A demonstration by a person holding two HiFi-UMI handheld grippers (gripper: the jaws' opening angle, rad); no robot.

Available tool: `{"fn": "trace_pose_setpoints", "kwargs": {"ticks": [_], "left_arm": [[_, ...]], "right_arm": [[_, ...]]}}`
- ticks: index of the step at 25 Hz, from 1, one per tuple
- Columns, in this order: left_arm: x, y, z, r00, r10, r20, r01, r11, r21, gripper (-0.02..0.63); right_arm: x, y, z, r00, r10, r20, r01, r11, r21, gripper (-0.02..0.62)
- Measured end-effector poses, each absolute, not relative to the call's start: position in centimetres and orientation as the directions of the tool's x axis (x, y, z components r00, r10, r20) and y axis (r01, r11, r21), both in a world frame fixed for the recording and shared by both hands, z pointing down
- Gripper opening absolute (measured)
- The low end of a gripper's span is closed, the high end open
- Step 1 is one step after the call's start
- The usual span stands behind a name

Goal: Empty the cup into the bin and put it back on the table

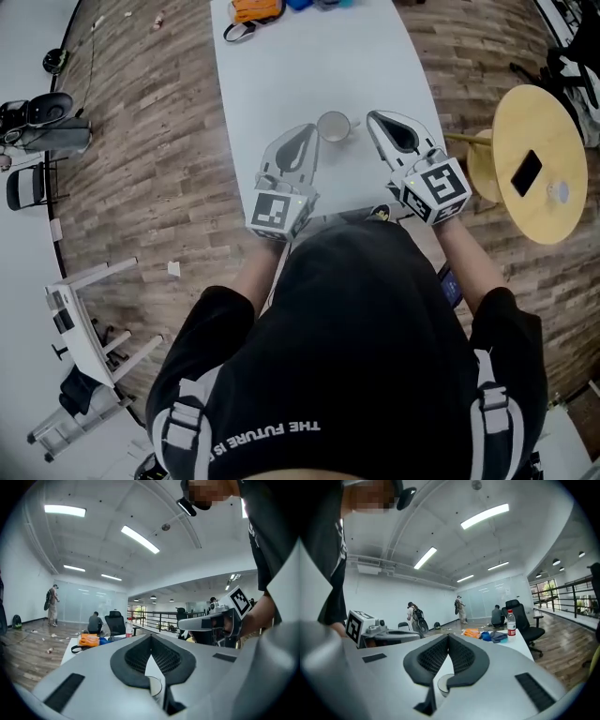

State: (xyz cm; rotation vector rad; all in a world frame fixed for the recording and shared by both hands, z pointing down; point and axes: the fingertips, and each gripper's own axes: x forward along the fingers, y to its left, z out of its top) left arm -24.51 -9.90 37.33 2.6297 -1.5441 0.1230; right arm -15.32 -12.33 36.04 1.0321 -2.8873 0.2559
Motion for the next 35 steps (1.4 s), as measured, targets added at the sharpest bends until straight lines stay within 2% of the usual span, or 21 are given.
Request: {"fn": "trace_pose_setpoints", "kwargs": {"ticks": [3, 8, 16, 35], "left_arm": [[-24.1, -9.5, 36.0, 0.471, -0.875, 0.107, -0.882, -0.469, 0.044, 0.021], [-24.0, -9.1, 35.5, 0.458, -0.882, 0.111, -0.889, -0.45, 0.087, 0.021], [-23.1, -8.9, 33.7, 0.48, -0.872, 0.096, -0.877, -0.48, 0.03, 0.02], [-23.0, -9.2, 33.4, 0.466, -0.879, 0.097, -0.885, -0.462, 0.057, 0.021]], "right_arm": [[-15.8, -11.4, 34.7, -0.786, -0.613, 0.083, -0.618, 0.773, -0.142, 0.017], [-16.4, -11.1, 34.8, -0.783, -0.615, 0.09, -0.622, 0.776, -0.105, 0.016], [-16.7, -11.4, 35.0, -0.773, -0.625, 0.106, -0.634, 0.768, -0.094, 0.016], [-16.8, -11.5, 35.2, -0.767, -0.628, 0.128, -0.639, 0.767, -0.065, 0.016]]}}
